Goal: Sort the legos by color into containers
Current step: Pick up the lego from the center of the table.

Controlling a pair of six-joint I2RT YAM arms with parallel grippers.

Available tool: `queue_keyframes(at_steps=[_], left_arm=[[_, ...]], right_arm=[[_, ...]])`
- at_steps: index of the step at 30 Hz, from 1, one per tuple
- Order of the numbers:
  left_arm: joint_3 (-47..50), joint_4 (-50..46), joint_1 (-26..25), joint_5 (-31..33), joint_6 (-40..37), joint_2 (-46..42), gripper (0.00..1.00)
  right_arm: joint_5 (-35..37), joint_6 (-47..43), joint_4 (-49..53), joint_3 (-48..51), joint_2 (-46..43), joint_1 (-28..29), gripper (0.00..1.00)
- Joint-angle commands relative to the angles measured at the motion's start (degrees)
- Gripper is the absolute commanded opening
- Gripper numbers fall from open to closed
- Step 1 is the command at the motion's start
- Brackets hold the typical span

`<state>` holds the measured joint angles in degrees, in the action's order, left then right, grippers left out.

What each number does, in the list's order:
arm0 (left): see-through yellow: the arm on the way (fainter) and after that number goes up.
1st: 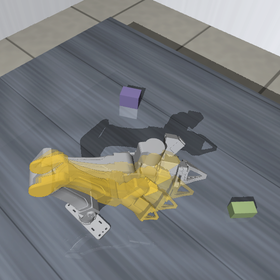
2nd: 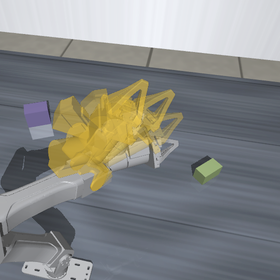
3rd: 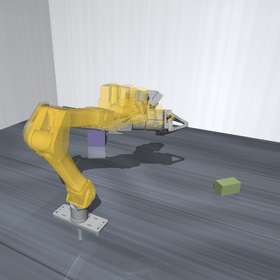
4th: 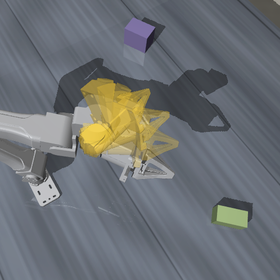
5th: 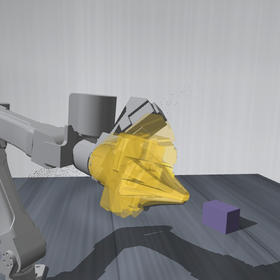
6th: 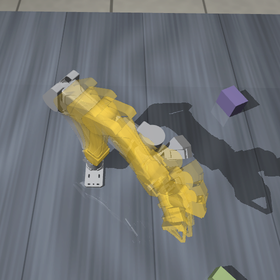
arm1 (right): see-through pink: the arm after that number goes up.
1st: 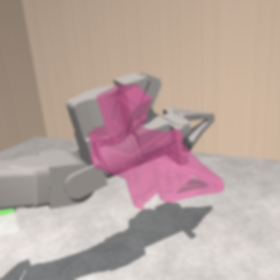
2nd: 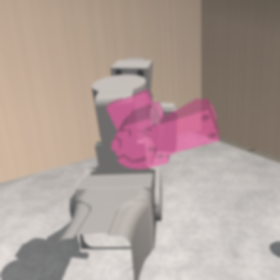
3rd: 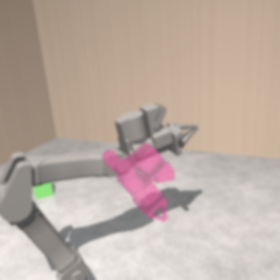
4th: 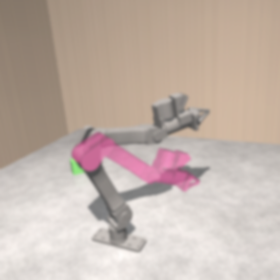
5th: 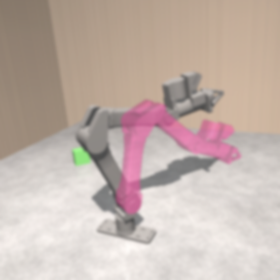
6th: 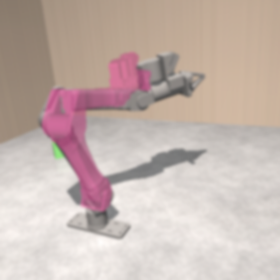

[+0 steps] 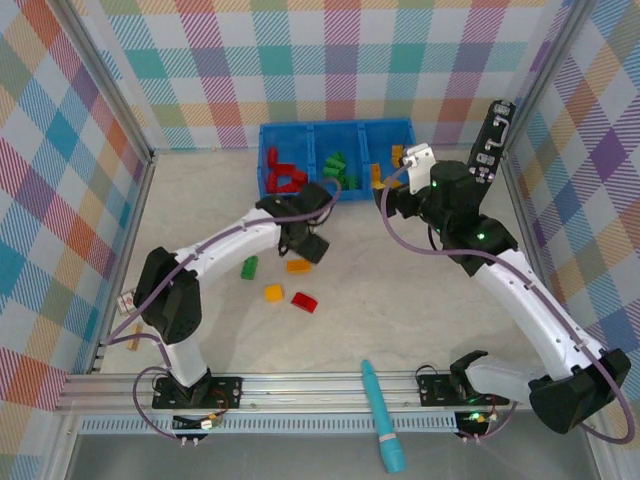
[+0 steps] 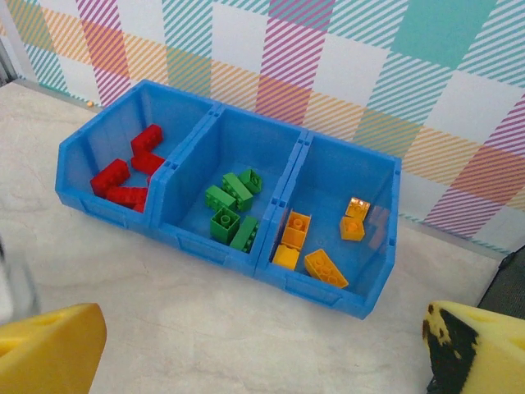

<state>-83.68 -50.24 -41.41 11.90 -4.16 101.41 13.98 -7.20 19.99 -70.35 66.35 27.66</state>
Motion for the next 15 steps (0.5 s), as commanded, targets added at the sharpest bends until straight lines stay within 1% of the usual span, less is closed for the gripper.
queue_keyframes(at_steps=[1,11,15], left_arm=[[1.8,-1.0,-0.2,1.5,-8.5,-3.4,0.77],[5.3,2.7,-0.3,1.2,-19.8,-0.3,0.77],[5.7,5.1,0.1,-0.9,-24.1,0.8,0.78]], right_arm=[[-1.4,3.5,-0.2,-3.5,0.7,-0.8,0.99],[-2.0,5.1,1.3,-6.6,3.4,-1.4,0.99],[-1.9,4.9,1.4,-7.4,4.4,-1.6,0.99]])
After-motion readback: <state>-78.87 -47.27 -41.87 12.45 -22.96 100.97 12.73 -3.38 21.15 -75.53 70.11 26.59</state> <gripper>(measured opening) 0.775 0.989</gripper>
